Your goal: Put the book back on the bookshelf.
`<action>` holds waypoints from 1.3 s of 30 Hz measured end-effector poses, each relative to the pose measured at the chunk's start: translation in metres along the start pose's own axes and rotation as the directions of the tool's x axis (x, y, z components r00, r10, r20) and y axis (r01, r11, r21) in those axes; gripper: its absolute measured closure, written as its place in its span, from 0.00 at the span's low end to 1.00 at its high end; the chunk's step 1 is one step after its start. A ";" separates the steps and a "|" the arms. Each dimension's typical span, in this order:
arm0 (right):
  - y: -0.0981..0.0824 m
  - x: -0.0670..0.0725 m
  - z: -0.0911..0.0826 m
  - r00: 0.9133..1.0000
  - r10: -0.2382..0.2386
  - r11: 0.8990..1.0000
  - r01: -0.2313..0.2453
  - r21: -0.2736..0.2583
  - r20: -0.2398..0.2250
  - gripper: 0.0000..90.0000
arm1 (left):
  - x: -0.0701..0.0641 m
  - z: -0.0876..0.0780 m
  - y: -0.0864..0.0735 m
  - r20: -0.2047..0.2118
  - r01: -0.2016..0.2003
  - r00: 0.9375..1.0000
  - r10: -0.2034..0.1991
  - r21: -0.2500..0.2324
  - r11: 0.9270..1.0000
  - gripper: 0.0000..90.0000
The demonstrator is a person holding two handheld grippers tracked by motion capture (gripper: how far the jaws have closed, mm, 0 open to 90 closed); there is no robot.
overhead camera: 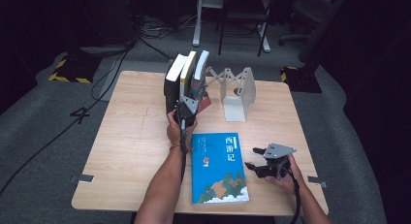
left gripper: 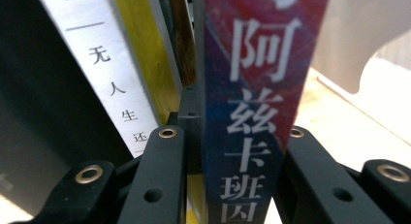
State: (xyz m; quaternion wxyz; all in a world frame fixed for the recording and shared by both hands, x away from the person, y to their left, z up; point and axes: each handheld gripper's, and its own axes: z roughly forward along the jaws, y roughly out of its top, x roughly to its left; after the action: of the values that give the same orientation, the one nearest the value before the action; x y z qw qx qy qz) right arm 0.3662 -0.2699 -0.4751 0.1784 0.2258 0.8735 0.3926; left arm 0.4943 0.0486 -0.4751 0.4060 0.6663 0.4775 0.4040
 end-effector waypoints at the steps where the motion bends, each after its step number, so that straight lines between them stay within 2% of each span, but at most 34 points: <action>1: 0.000 0.000 0.000 1.000 -0.002 1.000 0.002 -0.001 0.001 0.38 | 0.000 0.000 0.000 0.011 -0.003 1.000 0.003 -0.003 1.000 0.83; 4: 0.001 0.001 0.001 1.000 -0.001 1.000 0.001 0.000 -0.002 0.38 | 0.000 -0.001 0.001 0.034 -0.014 0.999 0.014 -0.005 1.000 0.82; 8: 0.001 0.001 0.001 1.000 -0.002 1.000 0.002 0.002 -0.005 0.38 | 0.002 -0.001 0.000 0.052 0.030 0.998 -0.029 -0.013 0.999 0.82; 9: 0.001 0.001 0.001 1.000 -0.003 1.000 0.003 0.004 -0.005 0.38 | 0.003 -0.001 -0.001 0.067 0.048 0.997 -0.046 -0.017 0.999 0.81; 10: 0.001 0.001 0.001 1.000 -0.003 1.000 0.003 0.004 -0.004 0.38 | 0.005 -0.001 -0.001 0.072 0.050 0.996 -0.048 -0.018 0.999 0.81; 15: 0.001 0.000 0.001 1.000 -0.004 1.000 0.004 0.008 -0.003 0.38 | 0.007 -0.004 -0.003 0.105 0.085 0.991 -0.082 -0.022 0.996 0.73; 18: 0.001 0.001 0.001 1.000 -0.004 1.000 0.004 0.011 -0.001 0.38 | 0.010 -0.009 -0.002 0.136 0.104 0.986 -0.097 -0.042 0.994 0.65; 19: 0.001 0.001 0.002 1.000 -0.005 1.000 0.005 0.009 -0.002 0.38 | 0.010 -0.011 -0.001 0.140 0.103 0.985 -0.096 -0.046 0.994 0.61; 23: 0.002 0.001 0.002 1.000 -0.008 1.000 0.008 0.012 -0.004 0.38 | 0.011 -0.019 0.002 0.151 0.079 0.986 -0.069 -0.059 0.995 0.57; 25: 0.002 0.002 0.002 1.000 -0.008 1.000 0.008 0.012 -0.004 0.38 | 0.013 -0.022 0.002 0.167 0.083 0.983 -0.072 -0.060 0.995 0.56; 29: 0.002 0.002 0.002 1.000 -0.008 1.000 0.008 0.016 -0.003 0.38 | 0.016 -0.029 0.001 0.168 0.064 0.984 -0.053 -0.059 0.996 0.52; 31: 0.002 0.002 0.003 1.000 -0.007 1.000 0.007 0.019 -0.004 0.38 | 0.019 -0.032 -0.001 0.190 0.063 0.980 -0.052 -0.051 0.997 0.50; 34: 0.002 0.002 0.003 1.000 -0.011 1.000 0.011 0.023 -0.003 0.38 | 0.022 -0.037 -0.002 0.192 0.053 0.980 -0.043 -0.049 0.997 0.48; 39: 0.003 0.004 0.005 1.000 -0.014 0.999 0.015 0.032 -0.006 0.38 | 0.027 -0.042 -0.001 0.213 0.038 0.977 -0.029 -0.037 0.999 0.44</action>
State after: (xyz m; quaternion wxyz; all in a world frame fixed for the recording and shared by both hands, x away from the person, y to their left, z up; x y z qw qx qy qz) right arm 0.3665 -0.2630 -0.4765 0.1750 0.2211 0.8818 0.3782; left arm 0.4613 0.0810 -0.4575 0.4748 0.6891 0.4344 0.3331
